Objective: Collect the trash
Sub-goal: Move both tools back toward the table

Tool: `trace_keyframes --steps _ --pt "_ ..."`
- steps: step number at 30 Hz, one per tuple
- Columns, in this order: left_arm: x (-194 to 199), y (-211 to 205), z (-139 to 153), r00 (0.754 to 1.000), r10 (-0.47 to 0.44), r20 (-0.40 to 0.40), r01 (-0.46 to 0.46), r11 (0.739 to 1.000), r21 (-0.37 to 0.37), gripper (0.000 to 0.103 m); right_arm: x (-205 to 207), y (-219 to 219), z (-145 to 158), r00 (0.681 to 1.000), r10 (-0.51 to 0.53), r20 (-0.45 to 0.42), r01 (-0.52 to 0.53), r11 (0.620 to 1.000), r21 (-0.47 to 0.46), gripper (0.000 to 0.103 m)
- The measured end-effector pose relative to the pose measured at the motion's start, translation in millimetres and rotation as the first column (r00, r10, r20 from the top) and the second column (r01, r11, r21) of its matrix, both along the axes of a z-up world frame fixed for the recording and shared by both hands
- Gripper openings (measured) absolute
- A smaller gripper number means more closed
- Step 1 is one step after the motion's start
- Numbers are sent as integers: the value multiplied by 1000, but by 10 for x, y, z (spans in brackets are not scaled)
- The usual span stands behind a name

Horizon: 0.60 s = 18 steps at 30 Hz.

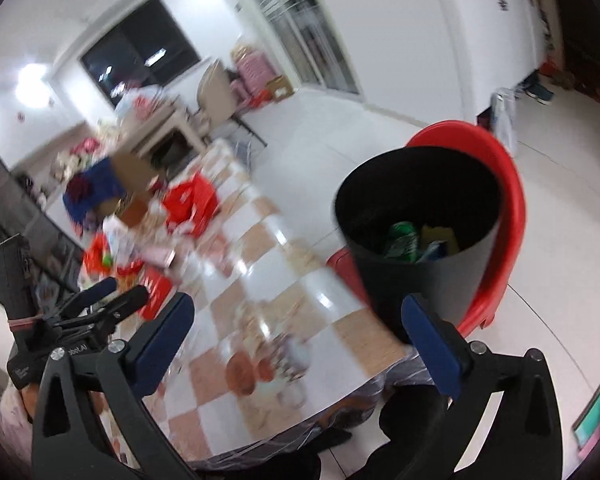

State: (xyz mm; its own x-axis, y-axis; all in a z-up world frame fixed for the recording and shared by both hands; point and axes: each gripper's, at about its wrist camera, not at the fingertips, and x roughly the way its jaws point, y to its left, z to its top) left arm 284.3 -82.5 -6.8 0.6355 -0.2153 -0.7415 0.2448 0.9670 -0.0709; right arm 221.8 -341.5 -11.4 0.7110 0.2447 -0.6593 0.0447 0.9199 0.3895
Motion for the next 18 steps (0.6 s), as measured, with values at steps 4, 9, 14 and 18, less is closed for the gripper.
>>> trace_keyframes --steps 4,9,14,18 --pt "-145 763 -107 989 145 -15 -146 989 -26 103 -7 301 -84 998 47 -34 -47 999 5 103" --pt "-315 1527 -278 959 284 -12 -284 959 -5 103 26 743 -147 992 111 -67 -113 993 -24 103" --pt "-463 1965 -482 949 314 -17 -313 948 54 103 79 1190 -218 978 181 -102 -187 981 -54 103" --pt "-463 2195 -567 938 341 -56 -343 939 -20 103 172 1480 -310 966 220 -138 -232 970 -77 103"
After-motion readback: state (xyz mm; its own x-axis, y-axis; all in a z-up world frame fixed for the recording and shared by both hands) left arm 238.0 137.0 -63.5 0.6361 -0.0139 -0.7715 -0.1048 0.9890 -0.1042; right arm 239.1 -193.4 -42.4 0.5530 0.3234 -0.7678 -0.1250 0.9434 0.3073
